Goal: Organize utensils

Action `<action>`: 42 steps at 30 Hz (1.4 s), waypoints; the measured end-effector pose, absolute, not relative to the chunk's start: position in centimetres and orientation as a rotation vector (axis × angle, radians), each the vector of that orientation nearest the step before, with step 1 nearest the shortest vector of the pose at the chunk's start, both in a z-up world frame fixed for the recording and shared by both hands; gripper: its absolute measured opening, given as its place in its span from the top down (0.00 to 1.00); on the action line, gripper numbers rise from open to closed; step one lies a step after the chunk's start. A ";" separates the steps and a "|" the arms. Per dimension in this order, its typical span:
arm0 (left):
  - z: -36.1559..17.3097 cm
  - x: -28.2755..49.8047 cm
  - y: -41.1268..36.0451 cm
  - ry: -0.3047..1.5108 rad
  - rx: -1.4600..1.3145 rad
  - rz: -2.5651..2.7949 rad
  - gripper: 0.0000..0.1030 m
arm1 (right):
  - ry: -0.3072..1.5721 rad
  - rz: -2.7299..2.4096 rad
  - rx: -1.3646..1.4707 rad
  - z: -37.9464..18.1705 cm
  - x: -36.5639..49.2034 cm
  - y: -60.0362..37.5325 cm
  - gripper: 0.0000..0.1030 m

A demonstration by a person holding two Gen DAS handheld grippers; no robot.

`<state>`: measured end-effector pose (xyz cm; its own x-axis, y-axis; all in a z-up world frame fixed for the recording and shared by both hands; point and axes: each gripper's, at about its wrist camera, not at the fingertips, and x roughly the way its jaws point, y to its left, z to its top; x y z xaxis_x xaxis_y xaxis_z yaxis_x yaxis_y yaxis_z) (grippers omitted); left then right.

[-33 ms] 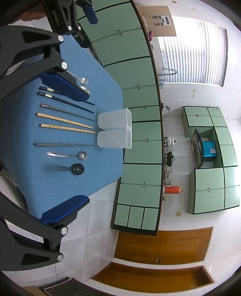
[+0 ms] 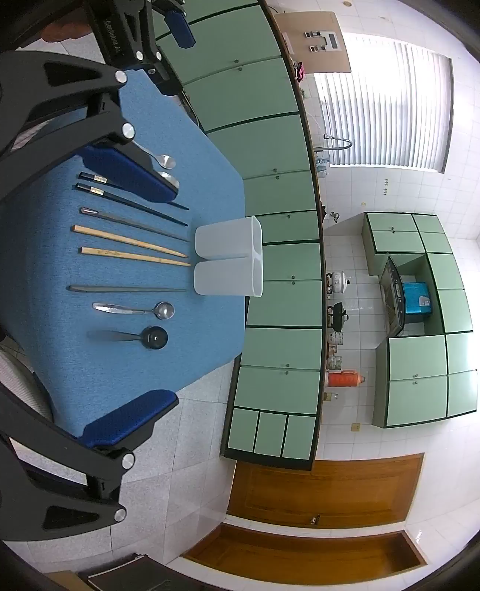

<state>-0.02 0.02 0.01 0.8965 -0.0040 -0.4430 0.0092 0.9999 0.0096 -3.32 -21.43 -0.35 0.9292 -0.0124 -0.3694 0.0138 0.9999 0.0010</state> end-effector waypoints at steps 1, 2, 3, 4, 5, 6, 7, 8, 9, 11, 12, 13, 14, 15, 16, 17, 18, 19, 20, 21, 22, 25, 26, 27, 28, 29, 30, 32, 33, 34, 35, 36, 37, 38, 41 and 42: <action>0.0 0.0 0.0 0.460 0.012 -0.008 0.06 | 0.379 -0.013 0.004 -0.4 -3.3 -21.4 0.05; 0.0 0.0 0.0 0.461 0.013 -0.009 0.06 | 0.380 -0.013 0.004 -0.4 -3.3 -21.4 0.05; 0.0 0.0 0.0 0.461 0.015 -0.009 0.06 | 0.380 -0.013 0.004 -0.4 -3.3 -21.4 0.05; 0.1 -0.1 0.0 0.461 0.016 -0.010 0.06 | 0.380 -0.013 0.004 -0.3 -3.3 -21.4 0.05; 0.1 -0.1 0.0 0.460 0.018 -0.011 0.06 | 0.379 -0.014 0.003 -0.3 -3.3 -21.4 0.05; 0.1 -0.2 -0.1 0.459 0.020 -0.012 0.06 | 0.379 -0.014 0.003 -0.3 -3.3 -21.4 0.05; 0.2 -0.2 -0.1 0.459 0.022 -0.013 0.06 | 0.380 -0.014 0.004 -0.4 -3.3 -21.4 0.05; 0.2 -0.3 -0.2 0.458 0.024 -0.015 0.06 | 0.379 -0.013 0.004 -0.4 -3.3 -21.4 0.05; 0.3 -0.3 -0.2 0.458 0.026 -0.016 0.06 | 0.379 -0.013 0.004 -0.4 -3.3 -21.4 0.05; 0.4 -0.4 -0.4 0.458 0.028 -0.018 0.06 | 0.380 -0.013 0.004 -0.4 -3.3 -21.4 0.05; 0.2 -0.1 -0.2 0.461 0.019 -0.010 0.06 | 0.380 -0.013 0.003 -0.3 -3.3 -21.4 0.05; 0.0 0.0 0.0 0.463 0.013 -0.006 0.06 | 0.379 -0.013 0.004 -0.3 -3.3 -21.4 0.05; 0.0 0.0 0.0 0.462 0.013 -0.006 0.06 | 0.379 -0.013 0.004 -0.3 -3.3 -21.4 0.05; 0.0 0.0 0.0 0.462 0.013 -0.006 0.06 | 0.379 -0.013 0.004 -0.3 -3.3 -21.4 0.05; 0.0 0.0 0.0 0.461 0.013 -0.005 0.06 | 0.379 -0.013 0.004 -0.3 -3.3 -21.4 0.05; 0.0 0.0 0.0 0.461 0.013 -0.006 0.06 | 0.380 -0.013 0.004 -0.3 -3.3 -21.4 0.05; 0.0 0.0 0.0 0.461 0.013 -0.006 0.06 | 0.379 -0.013 0.004 -0.3 -3.3 -21.4 0.05; 0.0 0.0 0.0 0.461 0.013 -0.005 0.06 | 0.379 -0.013 0.004 -0.3 -3.3 -21.4 0.05; 0.0 0.0 0.0 0.461 0.013 -0.005 0.06 | 0.379 -0.013 0.003 -0.3 -3.3 -21.4 0.05; 0.0 0.0 0.0 0.461 0.013 -0.005 0.06 | 0.379 -0.013 0.004 -0.3 -3.3 -21.4 0.05; 0.0 0.0 0.0 0.461 0.012 -0.006 0.06 | 0.380 -0.013 0.003 -0.3 -3.3 -21.4 0.05; 0.0 0.0 0.0 0.461 0.013 -0.005 0.06 | 0.380 -0.013 0.003 -0.3 -3.3 -21.4 0.05; 0.0 0.0 0.0 0.460 0.012 -0.005 0.06 | 0.379 -0.013 0.003 -0.3 -3.3 -21.4 0.05; 0.0 0.0 0.0 0.460 0.013 -0.005 0.06 | 0.379 -0.013 0.003 -0.3 -3.3 -21.4 0.05; 0.0 0.0 0.0 0.460 0.013 -0.005 0.06 | 0.379 -0.013 0.003 -0.3 -3.3 -21.4 0.05; 0.0 0.0 0.0 0.460 0.013 -0.005 0.06 | 0.380 -0.013 0.003 -0.3 -3.3 -21.4 0.05; 0.0 0.0 0.0 0.460 0.013 -0.005 0.06 | 0.380 -0.013 0.003 -0.3 -3.3 -21.4 0.05; 0.0 0.0 0.0 0.460 0.013 -0.004 0.06 | 0.379 -0.013 0.003 -0.3 -3.3 -21.4 0.05; 0.0 0.0 0.0 0.459 0.013 -0.004 0.06 | 0.379 -0.013 0.003 -0.3 -3.3 -21.4 0.05; 0.0 0.0 0.0 0.459 0.013 -0.005 0.06 | 0.379 -0.013 0.003 -0.3 -3.3 -21.4 0.05; 0.0 0.0 0.0 0.459 0.013 -0.005 0.06 | 0.379 -0.013 0.003 -0.3 -3.3 -21.4 0.05; 0.0 0.0 0.0 0.459 0.014 -0.005 0.06 | 0.380 -0.013 0.003 -0.3 -3.3 -21.4 0.05; 0.0 0.0 0.0 0.459 0.013 -0.005 0.06 | 0.380 -0.012 0.003 -0.3 -3.3 -21.4 0.05; 0.0 0.0 0.0 0.459 0.013 -0.005 0.06 | 0.380 -0.012 0.003 -0.3 -3.3 -21.4 0.05; 0.0 -0.1 0.0 0.459 0.013 -0.005 0.06 | 0.379 -0.013 0.003 -0.3 -3.3 -21.4 0.05; 0.0 -0.1 0.0 0.458 0.013 -0.005 0.06 | 0.379 -0.013 0.003 -0.3 -3.3 -21.4 0.05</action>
<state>-0.07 -0.03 0.01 0.8968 -0.0014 -0.4423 0.0073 0.9999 0.0116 -3.28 -21.37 -0.32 0.9291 -0.0124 -0.3696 0.0136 0.9999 0.0006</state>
